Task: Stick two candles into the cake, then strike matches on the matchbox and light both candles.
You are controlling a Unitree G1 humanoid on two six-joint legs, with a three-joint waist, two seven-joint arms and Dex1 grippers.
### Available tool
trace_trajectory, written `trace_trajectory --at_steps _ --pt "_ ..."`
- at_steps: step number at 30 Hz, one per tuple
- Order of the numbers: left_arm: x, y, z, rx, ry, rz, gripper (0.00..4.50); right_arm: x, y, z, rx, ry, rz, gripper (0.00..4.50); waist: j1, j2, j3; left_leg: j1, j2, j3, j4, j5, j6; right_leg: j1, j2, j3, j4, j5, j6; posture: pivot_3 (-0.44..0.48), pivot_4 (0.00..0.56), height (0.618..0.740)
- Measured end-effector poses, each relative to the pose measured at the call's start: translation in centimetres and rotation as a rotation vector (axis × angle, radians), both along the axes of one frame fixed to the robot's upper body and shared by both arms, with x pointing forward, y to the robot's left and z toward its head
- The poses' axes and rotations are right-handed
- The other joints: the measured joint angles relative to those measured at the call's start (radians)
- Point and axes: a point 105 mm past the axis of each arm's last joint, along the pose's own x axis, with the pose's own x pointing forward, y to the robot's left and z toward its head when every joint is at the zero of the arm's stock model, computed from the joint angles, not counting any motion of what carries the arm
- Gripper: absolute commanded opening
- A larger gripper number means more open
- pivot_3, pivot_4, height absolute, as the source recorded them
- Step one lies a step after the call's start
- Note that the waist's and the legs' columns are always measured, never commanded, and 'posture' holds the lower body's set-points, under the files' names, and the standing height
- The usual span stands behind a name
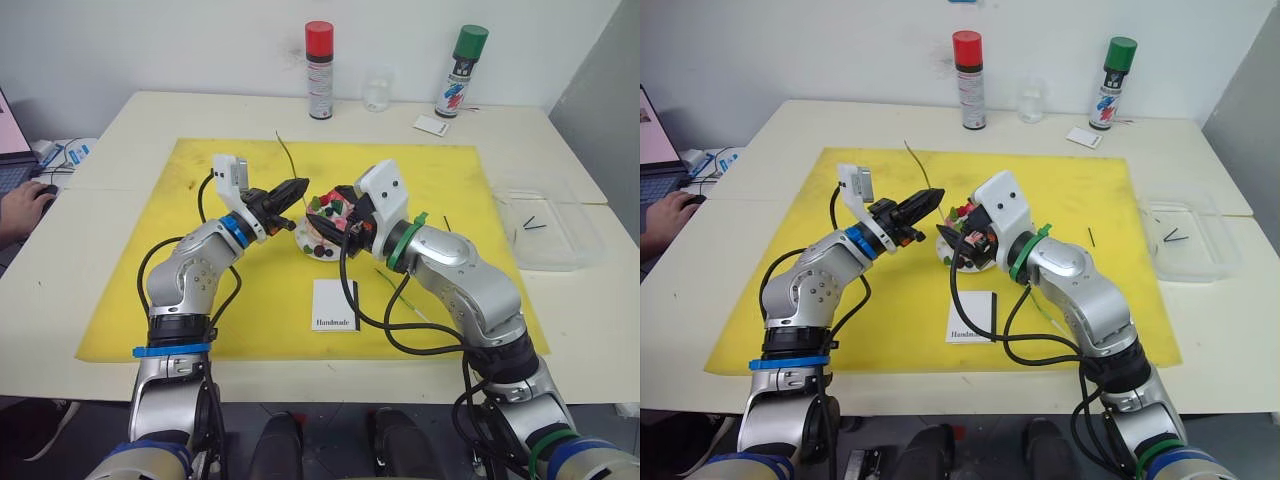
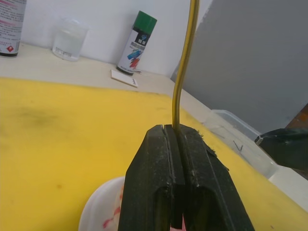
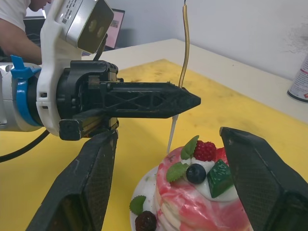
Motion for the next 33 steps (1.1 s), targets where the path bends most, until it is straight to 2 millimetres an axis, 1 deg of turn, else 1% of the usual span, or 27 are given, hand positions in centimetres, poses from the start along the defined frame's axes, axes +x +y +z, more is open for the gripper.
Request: trace_trajectory --at_steps 17,28,33 --pt "0.12 -0.15 -0.07 -0.002 -0.018 0.006 0.0 -0.12 -0.03 0.06 -0.007 0.0 -0.001 3.53 0.0 0.0 0.0 0.0 0.0 0.0 0.0 0.0 0.0 0.0 0.0 0.0 0.0 0.0 0.0 0.0 0.15 0.74" --pt "0.21 -0.66 -0.64 0.007 -0.014 -0.008 0.0 -0.03 -0.14 -0.06 -0.015 0.004 -0.008 3.53 0.0 0.0 0.0 0.0 0.0 0.0 0.001 0.0 0.0 0.0 0.0 0.0 0.001 0.0 0.0 0.0 0.15 0.74" --pt "0.17 -0.57 -1.04 0.017 -0.007 -0.004 0.0 -0.1 -0.13 -0.04 -0.017 0.006 -0.008 3.53 0.0 0.0 0.0 0.0 0.0 0.0 0.001 0.0 0.0 0.0 0.0 0.0 0.001 0.0 0.0 0.0 0.15 0.74"
